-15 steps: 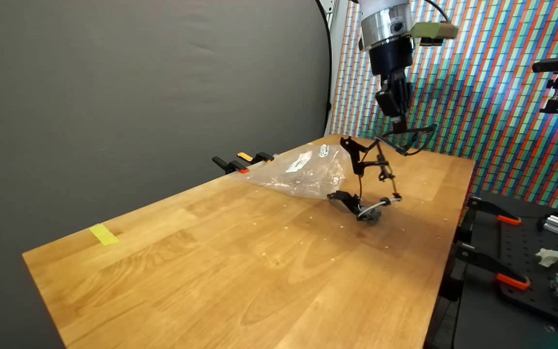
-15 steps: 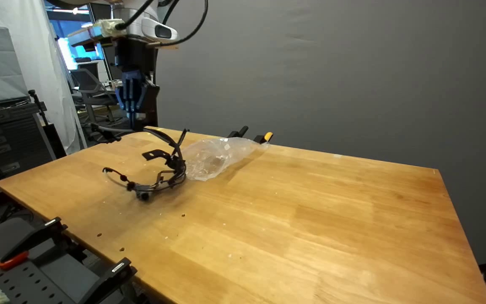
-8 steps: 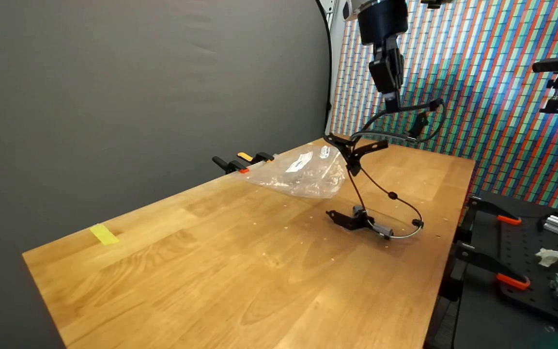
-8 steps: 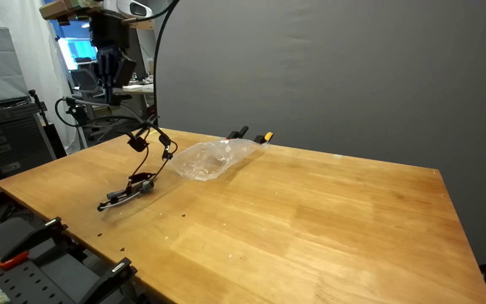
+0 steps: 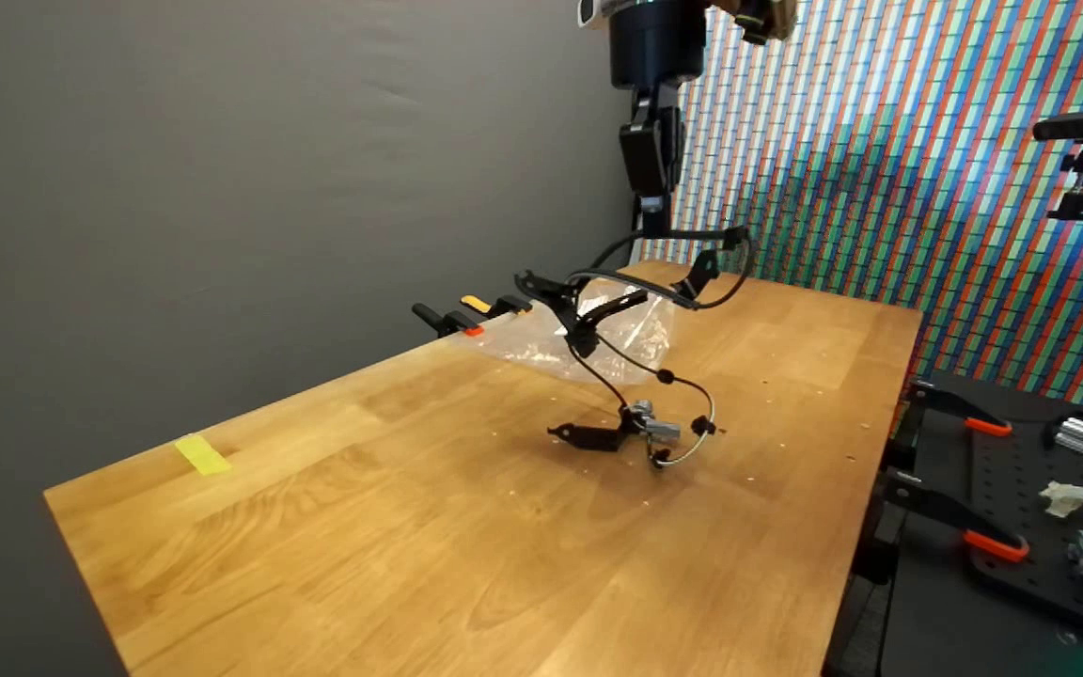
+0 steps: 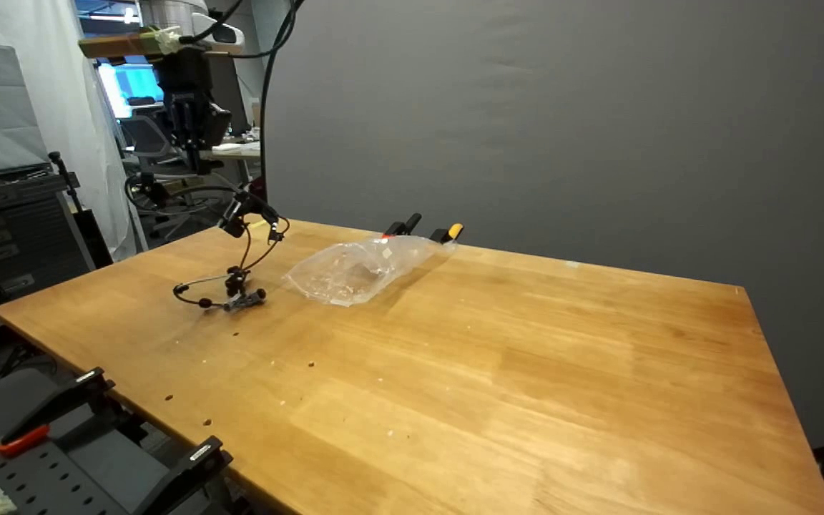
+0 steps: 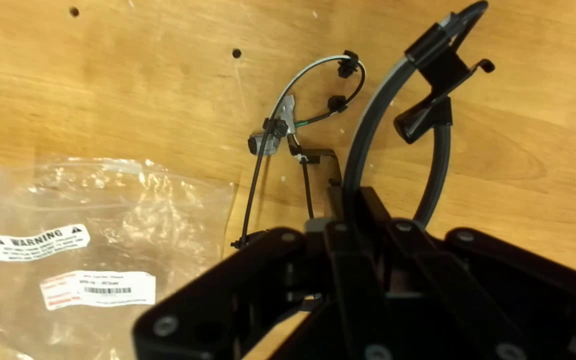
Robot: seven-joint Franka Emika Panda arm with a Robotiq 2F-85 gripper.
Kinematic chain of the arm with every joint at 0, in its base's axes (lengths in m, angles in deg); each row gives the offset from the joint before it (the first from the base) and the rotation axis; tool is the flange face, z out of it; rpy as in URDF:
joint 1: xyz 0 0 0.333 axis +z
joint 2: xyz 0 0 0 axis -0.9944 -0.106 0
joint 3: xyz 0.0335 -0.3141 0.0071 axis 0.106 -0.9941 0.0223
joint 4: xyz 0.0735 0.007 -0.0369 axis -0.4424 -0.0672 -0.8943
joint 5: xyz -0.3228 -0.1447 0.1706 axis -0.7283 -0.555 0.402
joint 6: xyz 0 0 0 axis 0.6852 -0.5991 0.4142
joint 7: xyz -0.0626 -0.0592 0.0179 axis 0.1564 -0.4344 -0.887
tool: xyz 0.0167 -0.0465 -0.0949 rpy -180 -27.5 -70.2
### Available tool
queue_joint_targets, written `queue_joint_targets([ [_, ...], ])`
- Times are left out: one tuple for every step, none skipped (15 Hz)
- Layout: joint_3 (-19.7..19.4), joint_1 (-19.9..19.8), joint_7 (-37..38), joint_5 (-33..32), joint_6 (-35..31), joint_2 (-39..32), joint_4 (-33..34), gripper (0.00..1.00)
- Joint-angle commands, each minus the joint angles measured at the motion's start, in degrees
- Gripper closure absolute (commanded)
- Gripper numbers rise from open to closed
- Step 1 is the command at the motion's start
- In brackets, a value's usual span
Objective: Remove the black object from the colourless bag
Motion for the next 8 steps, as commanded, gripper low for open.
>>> queue_joint_targets([
  [-0.27, 0.08, -4.92, 0.92, -4.06, -3.85, 2.44, 0.98],
  [-0.47, -0.10, -5.40, 0.36, -4.34, -4.19, 2.15, 0.98],
  [-0.85, -0.35, -5.48, -0.55, -4.03, -4.09, 1.60, 0.98],
  [-1.23, -0.57, -5.59, -1.46, -4.05, -3.90, 1.06, 0.98],
  [-1.78, -1.03, -5.97, -2.24, -3.86, -3.17, -0.03, 0.98],
  [-2.32, -1.43, -6.06, -3.15, -4.13, -2.74, -0.82, 0.98],
  [-3.06, -1.96, -5.91, -4.48, -4.96, -2.02, -2.00, 0.98],
  [-3.78, -2.51, -5.81, -5.47, -5.64, -1.68, -2.87, 0.98],
])
